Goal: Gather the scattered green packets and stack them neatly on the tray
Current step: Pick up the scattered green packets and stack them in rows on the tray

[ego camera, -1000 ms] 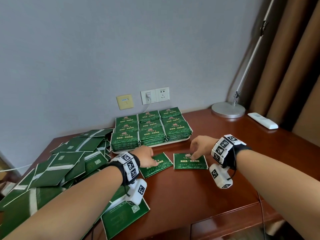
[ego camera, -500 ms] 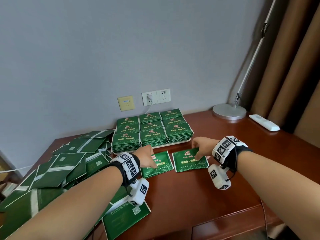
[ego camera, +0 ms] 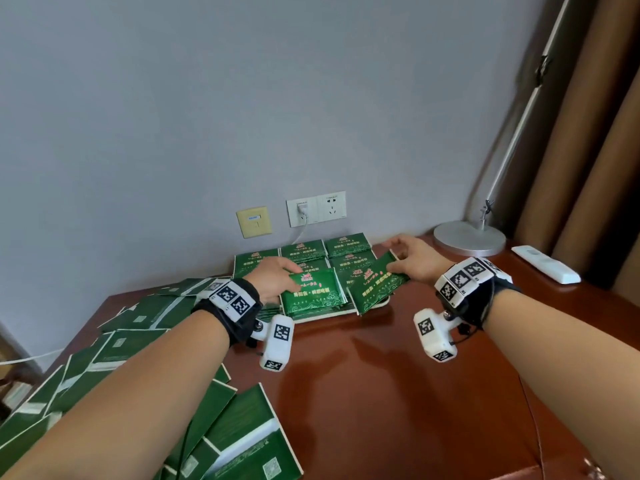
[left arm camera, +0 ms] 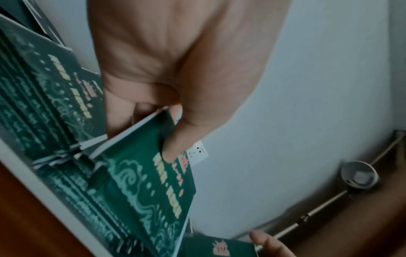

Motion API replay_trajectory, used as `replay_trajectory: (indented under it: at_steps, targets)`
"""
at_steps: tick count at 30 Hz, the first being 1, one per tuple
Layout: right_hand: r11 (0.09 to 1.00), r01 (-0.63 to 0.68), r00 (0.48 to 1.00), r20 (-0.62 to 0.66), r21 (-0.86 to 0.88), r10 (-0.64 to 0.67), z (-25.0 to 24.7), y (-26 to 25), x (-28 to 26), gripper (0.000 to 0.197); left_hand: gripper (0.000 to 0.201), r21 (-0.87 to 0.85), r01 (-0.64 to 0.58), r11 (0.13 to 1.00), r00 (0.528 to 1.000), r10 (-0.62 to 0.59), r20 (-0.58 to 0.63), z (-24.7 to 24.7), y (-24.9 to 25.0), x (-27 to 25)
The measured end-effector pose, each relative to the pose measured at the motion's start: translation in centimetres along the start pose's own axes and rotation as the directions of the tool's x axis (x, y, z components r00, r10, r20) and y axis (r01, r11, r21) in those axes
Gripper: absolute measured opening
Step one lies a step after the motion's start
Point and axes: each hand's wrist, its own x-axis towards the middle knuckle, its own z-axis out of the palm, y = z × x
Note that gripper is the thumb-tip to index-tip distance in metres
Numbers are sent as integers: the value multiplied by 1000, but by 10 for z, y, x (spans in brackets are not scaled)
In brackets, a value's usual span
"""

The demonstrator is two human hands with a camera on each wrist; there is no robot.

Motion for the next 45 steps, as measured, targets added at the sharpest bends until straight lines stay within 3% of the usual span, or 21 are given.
replay_trajectory:
  at_steps: [6, 10, 17, 22, 26, 29, 31, 36, 39, 45]
  targets:
    - [998, -40, 992, -116, 57, 46, -2, 9, 46, 30, 32, -139, 15, 990, 994, -31, -109, -9, -3, 34]
    - [988, -73, 990, -106, 139, 88, 2, 14, 74, 27, 28, -210, 62, 976, 982, -97, -161, -11, -10, 62]
    - [978, -135, 986, -81, 161, 149, 20, 31, 116, 27, 28, -188, 86, 978, 976, -121, -181, -5, -21, 102]
    - [974, -167, 982, -66, 155, 179, 26, 40, 135, 26, 34, -60, 34, 998, 977, -45, -206, 4, -20, 124]
    - [986, -166, 985, -52, 13, 166, 33, 50, 144, 30, 41, 112, 19, 993, 979, 4, -203, 9, -25, 128]
    - [985, -145, 989, -29, -94, 143, 34, 50, 143, 36, 51, 286, 54, 957, 983, -2, -182, 11, -27, 129]
    - [983, -126, 992, -15, -131, 125, 35, 47, 139, 41, 48, 418, 59, 906, 984, 18, -178, 11, -25, 127]
    - [957, -85, 995, 32, -279, 98, 34, 44, 129, 49, 22, 530, -48, 847, 997, 75, -30, 20, -11, 112]
    - [935, -3, 997, 65, -355, 28, 33, 39, 122, 40, 26, 606, -89, 791, 996, 60, 67, 29, -7, 104]
    - [865, 171, 973, 221, -473, -72, 41, 34, 112, 27, 37, 681, -133, 720, 989, 56, 134, 37, -7, 97]
